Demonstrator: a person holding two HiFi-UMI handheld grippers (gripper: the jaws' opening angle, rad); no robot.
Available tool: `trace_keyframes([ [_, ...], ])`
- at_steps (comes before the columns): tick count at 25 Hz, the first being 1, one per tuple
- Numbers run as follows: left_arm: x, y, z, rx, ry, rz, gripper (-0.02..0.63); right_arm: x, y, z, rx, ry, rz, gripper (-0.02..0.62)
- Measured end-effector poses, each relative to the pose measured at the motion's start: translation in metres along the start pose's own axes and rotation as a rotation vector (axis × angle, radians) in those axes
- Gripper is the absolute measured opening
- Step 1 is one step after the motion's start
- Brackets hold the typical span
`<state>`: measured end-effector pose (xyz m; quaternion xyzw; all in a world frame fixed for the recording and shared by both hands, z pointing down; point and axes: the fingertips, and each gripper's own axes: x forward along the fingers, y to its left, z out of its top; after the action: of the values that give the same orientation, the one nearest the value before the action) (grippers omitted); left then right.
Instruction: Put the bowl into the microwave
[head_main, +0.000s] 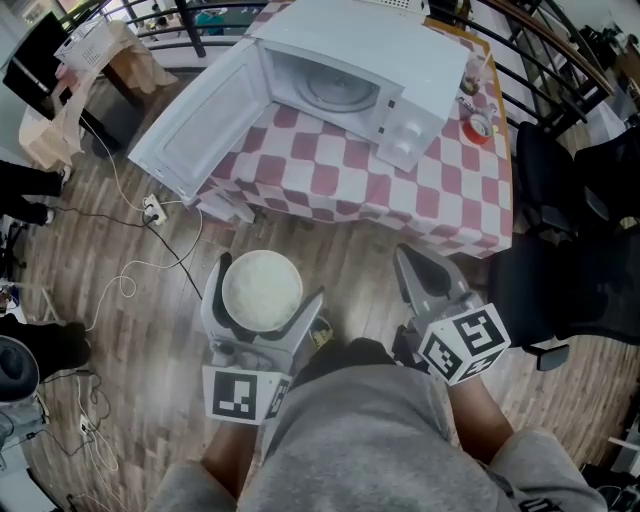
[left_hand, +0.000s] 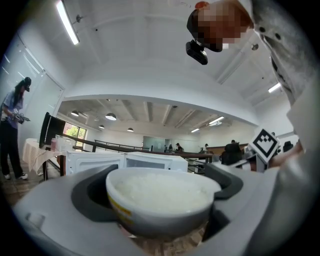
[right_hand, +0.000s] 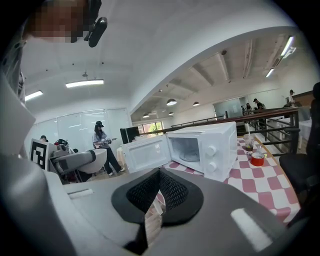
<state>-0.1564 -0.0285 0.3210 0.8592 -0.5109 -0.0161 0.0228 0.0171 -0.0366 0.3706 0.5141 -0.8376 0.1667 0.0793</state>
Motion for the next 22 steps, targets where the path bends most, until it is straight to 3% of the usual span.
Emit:
trace_keyframes([
  [22,0.015,0.010,0.006,0.003,-0.008,-0.020,0.538,0.015,-0.005,0.012,-0.001,-0.024,-0.023,-0.002],
])
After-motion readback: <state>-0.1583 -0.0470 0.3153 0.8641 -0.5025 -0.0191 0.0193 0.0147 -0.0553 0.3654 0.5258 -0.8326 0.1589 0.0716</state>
